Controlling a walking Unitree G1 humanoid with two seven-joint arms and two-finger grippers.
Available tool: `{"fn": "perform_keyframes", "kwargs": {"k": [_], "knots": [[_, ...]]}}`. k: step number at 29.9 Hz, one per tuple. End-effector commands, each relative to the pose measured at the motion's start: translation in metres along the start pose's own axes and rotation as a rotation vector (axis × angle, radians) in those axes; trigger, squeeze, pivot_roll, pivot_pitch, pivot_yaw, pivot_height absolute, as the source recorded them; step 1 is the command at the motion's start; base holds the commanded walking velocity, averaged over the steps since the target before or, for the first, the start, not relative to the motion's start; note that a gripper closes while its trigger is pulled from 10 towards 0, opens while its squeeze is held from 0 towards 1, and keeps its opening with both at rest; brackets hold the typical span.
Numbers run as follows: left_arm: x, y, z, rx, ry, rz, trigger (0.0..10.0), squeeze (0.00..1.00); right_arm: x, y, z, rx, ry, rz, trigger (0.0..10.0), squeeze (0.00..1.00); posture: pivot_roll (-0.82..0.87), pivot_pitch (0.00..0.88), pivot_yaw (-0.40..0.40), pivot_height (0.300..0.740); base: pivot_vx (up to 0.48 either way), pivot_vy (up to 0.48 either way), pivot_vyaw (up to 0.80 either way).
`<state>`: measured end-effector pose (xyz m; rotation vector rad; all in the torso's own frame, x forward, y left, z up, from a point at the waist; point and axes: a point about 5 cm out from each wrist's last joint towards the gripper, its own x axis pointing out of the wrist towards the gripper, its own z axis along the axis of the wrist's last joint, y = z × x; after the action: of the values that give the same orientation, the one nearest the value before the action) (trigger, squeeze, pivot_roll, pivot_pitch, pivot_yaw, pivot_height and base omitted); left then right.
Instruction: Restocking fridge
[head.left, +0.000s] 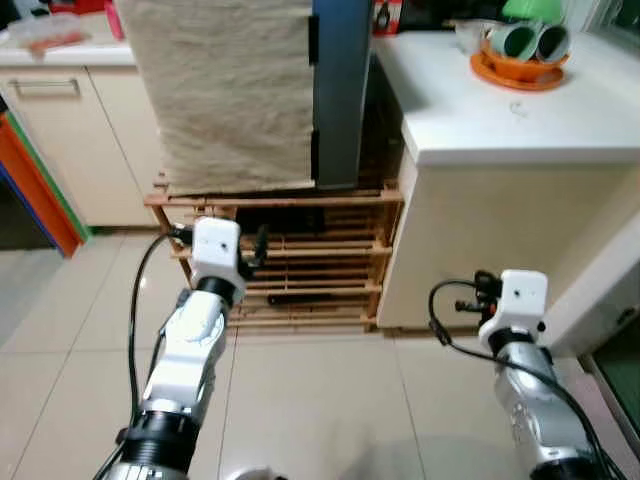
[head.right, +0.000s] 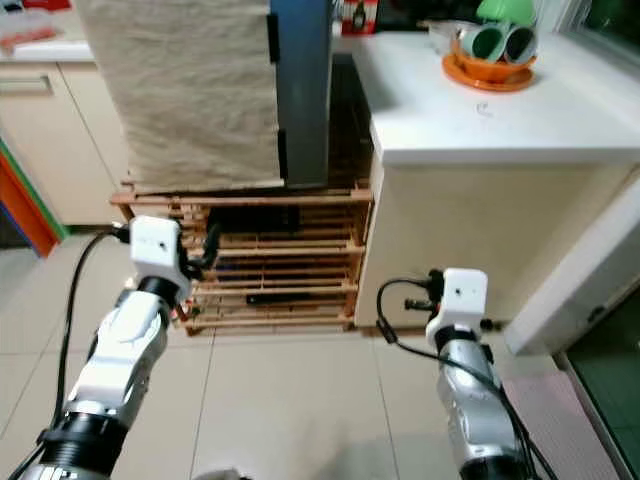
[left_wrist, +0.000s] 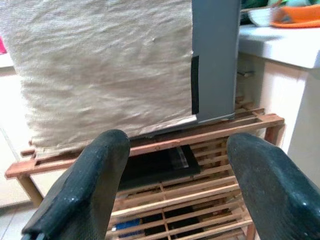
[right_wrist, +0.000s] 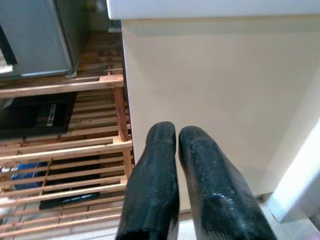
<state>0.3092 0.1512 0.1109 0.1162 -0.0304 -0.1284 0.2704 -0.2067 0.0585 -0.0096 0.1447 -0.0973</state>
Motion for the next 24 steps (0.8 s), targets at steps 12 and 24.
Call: {"fn": "perform_keyframes", "kwargs": {"k": [12, 24], "knots": [[0.008, 0.006, -0.003, 0.051, 0.058, -0.008, 10.0, 0.0, -0.001, 0.027, 0.009, -0.06, -0.063, 0.138, 10.0, 1.0, -0.06, 0.0, -0.007, 0.74, 0.0, 0.479, 0.0], [0.011, 0.0, -0.001, 0.092, 0.041, -0.023, 10.0, 0.0, -0.007, 0.061, 0.026, -0.23, -0.18, 0.344, 10.0, 0.0, -0.04, 0.0, -0.019, 0.74, 0.0, 0.32, 0.0]]}}
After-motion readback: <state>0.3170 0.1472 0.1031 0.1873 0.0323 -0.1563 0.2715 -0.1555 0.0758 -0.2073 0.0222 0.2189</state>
